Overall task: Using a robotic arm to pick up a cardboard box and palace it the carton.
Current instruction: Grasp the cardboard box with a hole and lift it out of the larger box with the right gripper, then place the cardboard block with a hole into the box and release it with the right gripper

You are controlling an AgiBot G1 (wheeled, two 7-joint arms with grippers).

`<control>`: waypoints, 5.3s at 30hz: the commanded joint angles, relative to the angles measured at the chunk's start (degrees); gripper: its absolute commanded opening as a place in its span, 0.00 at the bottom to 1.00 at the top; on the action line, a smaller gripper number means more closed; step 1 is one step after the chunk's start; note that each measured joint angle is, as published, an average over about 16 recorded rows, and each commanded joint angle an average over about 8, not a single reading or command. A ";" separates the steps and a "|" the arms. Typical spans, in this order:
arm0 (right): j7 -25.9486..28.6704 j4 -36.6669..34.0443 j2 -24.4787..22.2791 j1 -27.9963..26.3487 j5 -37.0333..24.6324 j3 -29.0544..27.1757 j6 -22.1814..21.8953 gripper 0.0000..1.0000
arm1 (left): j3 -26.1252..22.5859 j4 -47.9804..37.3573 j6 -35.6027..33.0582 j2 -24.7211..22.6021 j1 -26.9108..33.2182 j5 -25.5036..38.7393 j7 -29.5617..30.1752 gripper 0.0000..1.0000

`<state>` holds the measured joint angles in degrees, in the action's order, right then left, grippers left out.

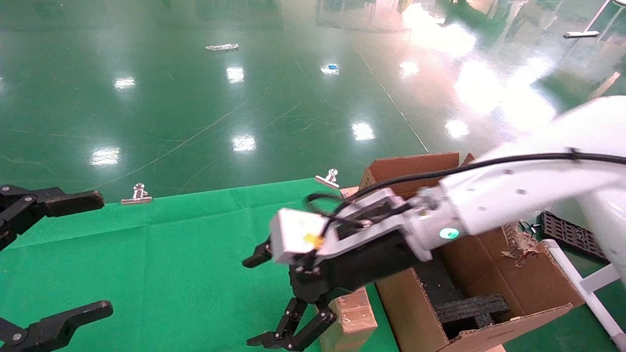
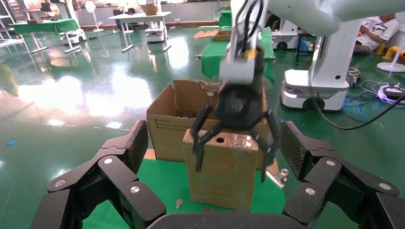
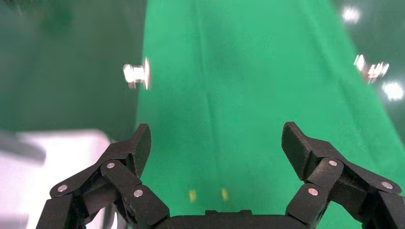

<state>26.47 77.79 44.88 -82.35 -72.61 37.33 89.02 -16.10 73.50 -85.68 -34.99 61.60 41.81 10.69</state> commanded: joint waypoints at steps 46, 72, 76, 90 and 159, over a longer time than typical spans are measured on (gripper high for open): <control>43.76 -3.47 12.07 -45.79 -10.86 58.65 0.46 1.00 | -0.20 0.00 0.09 0.08 0.04 -0.14 -0.10 1.00; 61.00 -27.09 13.94 -39.27 5.70 61.10 -0.26 0.53 | -0.30 0.00 0.13 0.12 0.07 -0.21 -0.15 0.90; 62.03 -26.02 14.15 -39.02 5.26 61.72 -0.68 0.08 | -0.32 0.00 0.14 0.13 0.07 -0.22 -0.16 0.45; 65.33 -21.03 13.17 -38.55 3.70 62.93 -2.51 0.00 | -0.37 0.00 0.16 0.15 0.08 -0.25 -0.19 0.00; 41.27 -40.84 -11.88 -42.92 -11.70 62.24 -11.30 0.00 | -0.62 0.00 0.27 0.26 0.14 -0.43 -0.31 1.00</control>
<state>67.77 36.96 33.16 -125.29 -84.51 99.59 77.76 -16.72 73.50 -85.41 -34.74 61.73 41.38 10.38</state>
